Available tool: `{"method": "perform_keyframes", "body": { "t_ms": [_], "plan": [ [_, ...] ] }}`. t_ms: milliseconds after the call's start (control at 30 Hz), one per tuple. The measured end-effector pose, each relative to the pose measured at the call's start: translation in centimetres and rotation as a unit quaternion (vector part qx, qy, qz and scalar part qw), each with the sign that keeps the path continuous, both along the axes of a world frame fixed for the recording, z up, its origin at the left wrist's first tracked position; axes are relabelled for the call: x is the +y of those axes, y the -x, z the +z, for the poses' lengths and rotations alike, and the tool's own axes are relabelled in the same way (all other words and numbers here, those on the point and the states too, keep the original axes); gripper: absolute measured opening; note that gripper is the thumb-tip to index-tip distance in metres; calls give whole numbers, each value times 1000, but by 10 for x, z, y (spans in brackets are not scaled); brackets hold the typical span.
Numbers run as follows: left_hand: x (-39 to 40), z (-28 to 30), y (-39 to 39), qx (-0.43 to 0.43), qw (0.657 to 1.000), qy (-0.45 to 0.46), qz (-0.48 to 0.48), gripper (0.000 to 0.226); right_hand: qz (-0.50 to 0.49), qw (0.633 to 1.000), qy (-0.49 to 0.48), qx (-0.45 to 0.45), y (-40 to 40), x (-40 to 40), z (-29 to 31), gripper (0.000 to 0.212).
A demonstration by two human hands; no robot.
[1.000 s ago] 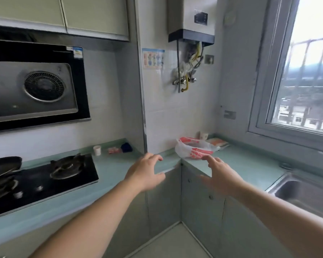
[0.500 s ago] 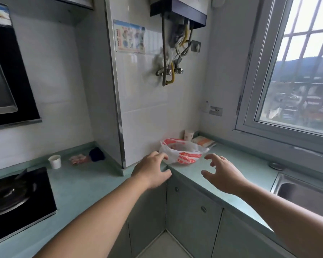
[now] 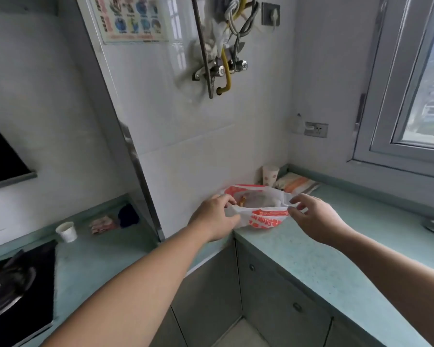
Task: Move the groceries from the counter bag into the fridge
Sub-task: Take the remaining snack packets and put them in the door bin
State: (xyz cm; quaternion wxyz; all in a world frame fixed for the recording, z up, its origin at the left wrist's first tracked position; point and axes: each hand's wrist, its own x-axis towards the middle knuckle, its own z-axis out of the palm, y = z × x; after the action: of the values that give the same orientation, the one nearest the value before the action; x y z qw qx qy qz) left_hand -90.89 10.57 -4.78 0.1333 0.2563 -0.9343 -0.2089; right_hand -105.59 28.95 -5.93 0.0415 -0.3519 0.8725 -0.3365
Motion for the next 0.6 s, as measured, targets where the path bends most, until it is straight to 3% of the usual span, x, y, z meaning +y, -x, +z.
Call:
{"method": "perform_keyframes", "body": {
  "t_ms": [267, 600],
  "plan": [
    [-73, -32, 78, -51, 998, 12, -21, 33, 0, 999, -44, -6, 83, -69, -22, 28],
    [-184, -92, 202, -53, 995, -60, -59, 26, -21, 990, -136, -10, 170, -160, -62, 23]
  ]
}}
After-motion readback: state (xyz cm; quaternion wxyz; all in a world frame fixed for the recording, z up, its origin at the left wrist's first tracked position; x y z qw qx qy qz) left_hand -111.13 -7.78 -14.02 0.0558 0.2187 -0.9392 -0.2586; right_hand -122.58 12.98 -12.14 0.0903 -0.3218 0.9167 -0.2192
